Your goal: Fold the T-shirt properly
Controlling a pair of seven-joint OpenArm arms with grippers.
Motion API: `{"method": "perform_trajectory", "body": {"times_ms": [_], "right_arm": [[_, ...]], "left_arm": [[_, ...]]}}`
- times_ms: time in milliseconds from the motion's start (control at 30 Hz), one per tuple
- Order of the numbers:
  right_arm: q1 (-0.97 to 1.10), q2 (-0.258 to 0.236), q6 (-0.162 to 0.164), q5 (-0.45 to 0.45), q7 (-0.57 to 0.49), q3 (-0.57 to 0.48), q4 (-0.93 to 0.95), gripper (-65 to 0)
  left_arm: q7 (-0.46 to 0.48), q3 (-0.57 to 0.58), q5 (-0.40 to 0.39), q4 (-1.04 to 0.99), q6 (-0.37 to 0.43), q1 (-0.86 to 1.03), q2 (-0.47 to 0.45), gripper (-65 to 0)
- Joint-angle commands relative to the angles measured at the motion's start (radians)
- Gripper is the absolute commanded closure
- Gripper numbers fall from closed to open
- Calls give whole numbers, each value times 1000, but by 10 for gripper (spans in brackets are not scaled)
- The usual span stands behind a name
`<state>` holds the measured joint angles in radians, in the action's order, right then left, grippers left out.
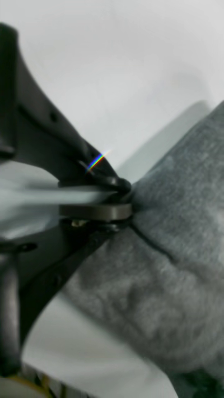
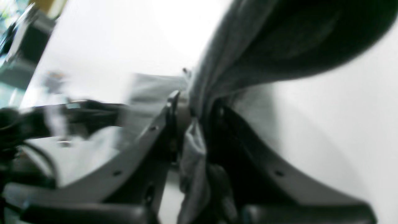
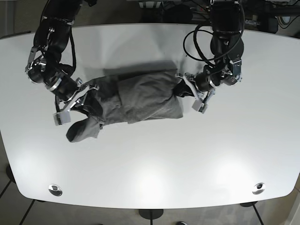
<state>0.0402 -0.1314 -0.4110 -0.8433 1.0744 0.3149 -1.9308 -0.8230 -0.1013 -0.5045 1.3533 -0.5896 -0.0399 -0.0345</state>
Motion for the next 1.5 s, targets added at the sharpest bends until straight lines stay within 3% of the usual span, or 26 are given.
{"method": "perform_trajectory", "body": {"times_ms": [33,133,233,333,500,533,600,633,733,833,967,1100,1267,1400,1500], "right_arm": [[-15,-3,-9,-18,-21,-46,-26,-17],[-16,-3,-7,-11,-32,-207,-23,-17],[-13,2,-7,135,-82,-310,-3,-19],[-13,40,-13,261,-155,-325,78,-21],[-16,45,-9,299,-205,-329,113,-41],[-16,46,-9,307,-205,-331,113,-70],[-18,49,-9,332,-205,-333,113,-200],[-18,57,-9,344,-207,-333,113,-298],[-20,94,-9,382,-204,-337,107,-499],[-29,86,-9,393,-204,-423,63,-623],[-29,83,-7,384,-204,-463,8,-599],[-29,74,-7,385,-204,-458,0,-596],[26,60,-16,387,-204,-366,-14,-596],[25,60,-12,391,-204,-379,-15,-596],[-24,59,-7,465,-204,-451,8,-596]], "left_arm": [[24,45,-15,-19,36,-18,-2,-54],[47,84,-15,-47,49,-48,15,-54],[47,84,-15,-54,49,-51,29,-54],[49,82,-15,-51,49,-51,31,-54],[50,82,-15,-58,49,-51,32,-54],[50,82,-15,-58,49,-51,32,-54],[50,82,-15,-58,49,-51,34,-54],[50,82,-15,-58,49,-53,34,-54],[50,82,-15,-54,47,-53,34,-54],[50,81,-30,-48,44,-53,34,-51],[49,-42,-147,-21,43,-53,20,-53],[46,-99,-188,61,43,-45,-94,-53],[49,-100,-185,130,49,-10,-252,-54],[49,-50,-147,162,49,21,-302,-57],[49,-28,-62,248,49,77,-296,-140]]}}
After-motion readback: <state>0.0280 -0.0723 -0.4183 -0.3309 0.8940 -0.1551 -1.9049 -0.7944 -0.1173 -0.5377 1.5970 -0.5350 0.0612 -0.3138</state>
